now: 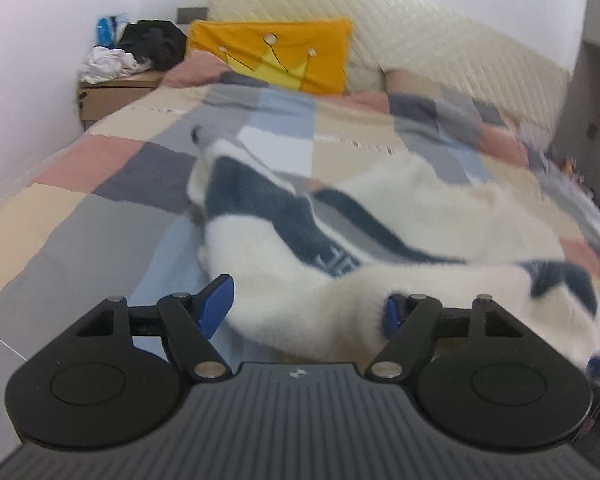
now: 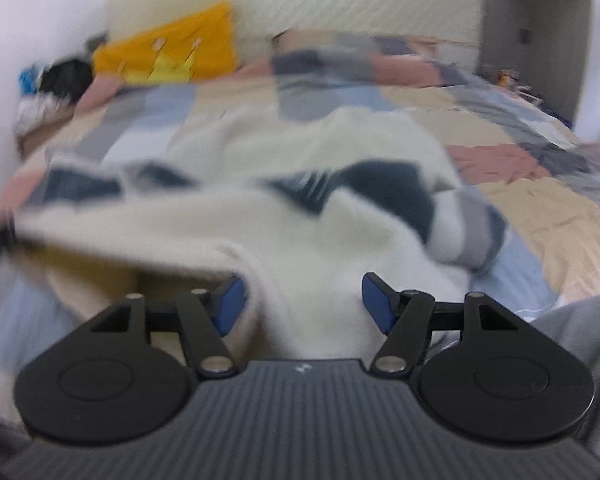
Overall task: Fold large clothes
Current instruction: 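Lift the blanket edge with the left gripper while the right gripper grasps another edge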
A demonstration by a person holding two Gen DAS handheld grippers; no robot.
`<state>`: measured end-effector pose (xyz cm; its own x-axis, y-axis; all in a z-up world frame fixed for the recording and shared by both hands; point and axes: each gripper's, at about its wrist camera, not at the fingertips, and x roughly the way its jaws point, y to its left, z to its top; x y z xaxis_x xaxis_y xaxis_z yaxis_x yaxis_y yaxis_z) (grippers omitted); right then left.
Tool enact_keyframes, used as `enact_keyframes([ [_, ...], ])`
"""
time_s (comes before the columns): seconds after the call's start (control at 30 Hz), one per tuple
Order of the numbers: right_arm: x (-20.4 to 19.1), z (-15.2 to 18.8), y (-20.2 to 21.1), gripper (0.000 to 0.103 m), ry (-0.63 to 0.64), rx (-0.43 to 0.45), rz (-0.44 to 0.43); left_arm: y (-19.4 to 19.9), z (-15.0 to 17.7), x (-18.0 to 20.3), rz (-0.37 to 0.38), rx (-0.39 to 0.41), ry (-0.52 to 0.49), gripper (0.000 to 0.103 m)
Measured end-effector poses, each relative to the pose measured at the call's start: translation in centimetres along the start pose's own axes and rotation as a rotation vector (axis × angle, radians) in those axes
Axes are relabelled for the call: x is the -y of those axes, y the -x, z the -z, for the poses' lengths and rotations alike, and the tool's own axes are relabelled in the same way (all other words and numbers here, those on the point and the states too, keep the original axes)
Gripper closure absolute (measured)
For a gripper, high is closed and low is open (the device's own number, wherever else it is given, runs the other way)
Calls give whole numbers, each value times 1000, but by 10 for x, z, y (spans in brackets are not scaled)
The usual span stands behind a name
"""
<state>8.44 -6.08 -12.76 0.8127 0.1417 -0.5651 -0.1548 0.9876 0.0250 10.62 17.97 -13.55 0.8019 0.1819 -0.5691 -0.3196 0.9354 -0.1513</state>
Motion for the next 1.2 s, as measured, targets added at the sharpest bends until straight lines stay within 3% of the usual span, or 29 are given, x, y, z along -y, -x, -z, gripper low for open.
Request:
enact_keyframes([
  [0.17, -17, 10, -4, 36, 93, -47, -17, 4, -18, -4, 0, 46, 54, 26],
  [0.4, -41, 30, -2, 27, 195, -119, -53, 8, -33, -2, 5, 92, 72, 26],
  [0.53, -54, 35, -3, 25, 197, -144, -62, 9, -36, -3, 6, 110, 69, 26],
  [0.63, -54, 36, -6, 24, 147, -132, -22, 10, -34, -5, 3, 112, 82, 26],
  [0.73, -39, 27, 1, 23, 67, -53, 72, 12, -32, -10, 9, 119, 110, 26],
  [0.9, -9, -14, 30, 23, -32, 205, 216, 24, -35, -1, 56, 177, 143, 26],
  [1.07, 5, -67, 59, 22, -38, 422, 257, 49, -66, 21, 93, 289, 190, 26],
  [1.2, 14, -117, 81, 23, -4, 547, 235, 70, -110, 39, 118, 373, 240, 26],
])
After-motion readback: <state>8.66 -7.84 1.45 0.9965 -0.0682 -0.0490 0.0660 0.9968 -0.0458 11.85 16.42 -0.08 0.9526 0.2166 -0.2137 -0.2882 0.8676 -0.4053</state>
